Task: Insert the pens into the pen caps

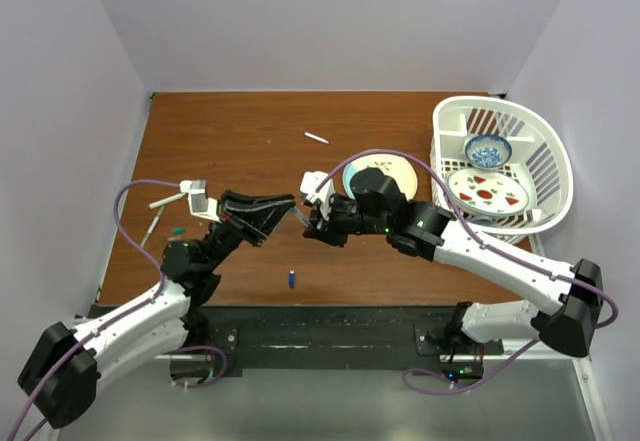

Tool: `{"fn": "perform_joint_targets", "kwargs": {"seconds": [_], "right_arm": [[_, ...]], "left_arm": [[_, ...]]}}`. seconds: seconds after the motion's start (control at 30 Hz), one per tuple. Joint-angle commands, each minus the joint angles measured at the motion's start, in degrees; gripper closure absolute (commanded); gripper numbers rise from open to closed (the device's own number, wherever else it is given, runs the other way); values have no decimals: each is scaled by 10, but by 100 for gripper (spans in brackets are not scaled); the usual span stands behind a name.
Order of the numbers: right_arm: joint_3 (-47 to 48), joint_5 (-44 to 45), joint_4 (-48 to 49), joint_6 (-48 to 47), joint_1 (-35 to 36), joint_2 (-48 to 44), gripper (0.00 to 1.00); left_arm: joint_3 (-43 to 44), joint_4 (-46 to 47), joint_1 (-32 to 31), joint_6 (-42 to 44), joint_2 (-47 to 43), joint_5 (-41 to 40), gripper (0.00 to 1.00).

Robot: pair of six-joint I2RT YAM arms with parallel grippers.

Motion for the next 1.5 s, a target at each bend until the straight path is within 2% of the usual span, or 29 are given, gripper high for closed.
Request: {"fn": "perform_joint_targets", "kwargs": {"seconds": [0.0, 0.3, 0.4, 0.47, 0.6, 0.73, 0.9, 1.03, 1.1, 1.23, 1.37, 1.47], "right_arm": [[130, 3, 373, -2, -26, -69, 100], [189, 19, 321, -13, -25, -36, 100], [198, 6, 309, -12, -32, -39, 100], [209, 10, 302, -7, -32, -37, 100], [226, 0, 283, 4, -35, -35, 100], [218, -24, 297, 46, -39, -27, 100], [179, 10, 357, 82, -40, -31, 100], [160, 19, 389, 101, -40, -18, 100], [164, 35, 372, 69, -40, -12, 100], [146, 55, 368, 0, -41, -33, 100], [155, 73, 360, -7, -41, -33, 100], [155, 89, 353, -6, -40, -32, 100]], "left_arm": [[-27, -299, -47, -9, 25, 209, 100], [9, -433, -47, 71, 28, 159, 100], [-4, -427, -47, 88, 19, 172, 100], [-13, -388, -48, 73, 22, 192, 100], [1, -424, -53, 99, 27, 190, 100], [-24, -313, -58, 55, 61, 205, 100], [3, -332, -67, 68, 83, 167, 100], [-6, -246, -67, 31, 119, 186, 100], [-3, -229, -67, 7, 135, 206, 100], [4, -288, -67, 20, 136, 181, 100], [2, -284, -68, 30, 174, 187, 100], [2, -308, -69, 35, 170, 169, 100]]}}
